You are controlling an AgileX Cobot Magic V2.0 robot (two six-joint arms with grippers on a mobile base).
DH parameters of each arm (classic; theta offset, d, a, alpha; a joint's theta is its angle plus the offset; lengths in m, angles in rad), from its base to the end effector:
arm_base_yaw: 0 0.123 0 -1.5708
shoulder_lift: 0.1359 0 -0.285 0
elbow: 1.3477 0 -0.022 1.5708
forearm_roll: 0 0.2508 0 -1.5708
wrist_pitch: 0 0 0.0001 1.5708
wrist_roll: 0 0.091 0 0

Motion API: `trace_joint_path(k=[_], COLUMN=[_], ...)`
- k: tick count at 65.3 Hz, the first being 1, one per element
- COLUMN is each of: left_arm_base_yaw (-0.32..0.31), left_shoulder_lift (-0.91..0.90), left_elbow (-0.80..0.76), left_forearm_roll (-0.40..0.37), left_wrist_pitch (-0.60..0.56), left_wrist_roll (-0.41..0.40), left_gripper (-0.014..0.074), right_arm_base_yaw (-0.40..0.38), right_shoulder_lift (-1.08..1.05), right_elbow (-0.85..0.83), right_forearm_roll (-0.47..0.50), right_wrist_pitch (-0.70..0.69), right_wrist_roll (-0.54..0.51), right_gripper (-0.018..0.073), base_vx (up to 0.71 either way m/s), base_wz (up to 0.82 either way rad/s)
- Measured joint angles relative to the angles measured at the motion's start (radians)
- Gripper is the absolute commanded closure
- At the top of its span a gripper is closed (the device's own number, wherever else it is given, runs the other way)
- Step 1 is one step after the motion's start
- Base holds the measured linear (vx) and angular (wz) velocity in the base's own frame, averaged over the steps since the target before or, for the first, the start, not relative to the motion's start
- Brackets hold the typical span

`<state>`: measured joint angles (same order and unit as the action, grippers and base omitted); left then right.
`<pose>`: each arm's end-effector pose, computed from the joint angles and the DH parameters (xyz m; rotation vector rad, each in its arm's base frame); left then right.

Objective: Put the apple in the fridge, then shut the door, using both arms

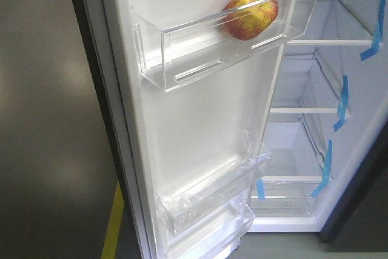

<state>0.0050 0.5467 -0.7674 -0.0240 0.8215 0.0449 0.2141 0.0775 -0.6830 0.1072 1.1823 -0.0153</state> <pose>0.0904 -0.0011 0.3550 0.0352 2.0839 0.0021 -0.0211 0.0046 0.3179 -0.2558 2.0492 0.2501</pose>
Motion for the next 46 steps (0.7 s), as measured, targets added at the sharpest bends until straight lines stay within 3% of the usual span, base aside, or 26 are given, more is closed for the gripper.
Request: trace_joint_path(k=[23,46], left_arm_base_yaw=[0.000,0.000], left_shoulder_lift=[0.361,0.638], left_elbow=[-0.184,-0.309], left_forearm_roll=[-0.024,-0.271], left_wrist_pitch=[0.099,0.092], left_wrist_roll=[0.096,0.319], left_gripper=[0.0602,0.0602], right_arm_base_yaw=[0.000,0.000], right_shoulder_lift=[0.000,0.000], right_elbow=[0.000,0.000], right_forearm_roll=[0.000,0.000], right_wrist_pitch=[0.001,0.001], right_wrist_roll=[0.000,0.000], right_gripper=[0.0074,0.0074], base_vx=[0.00,0.00], base_wz=[0.00,0.00])
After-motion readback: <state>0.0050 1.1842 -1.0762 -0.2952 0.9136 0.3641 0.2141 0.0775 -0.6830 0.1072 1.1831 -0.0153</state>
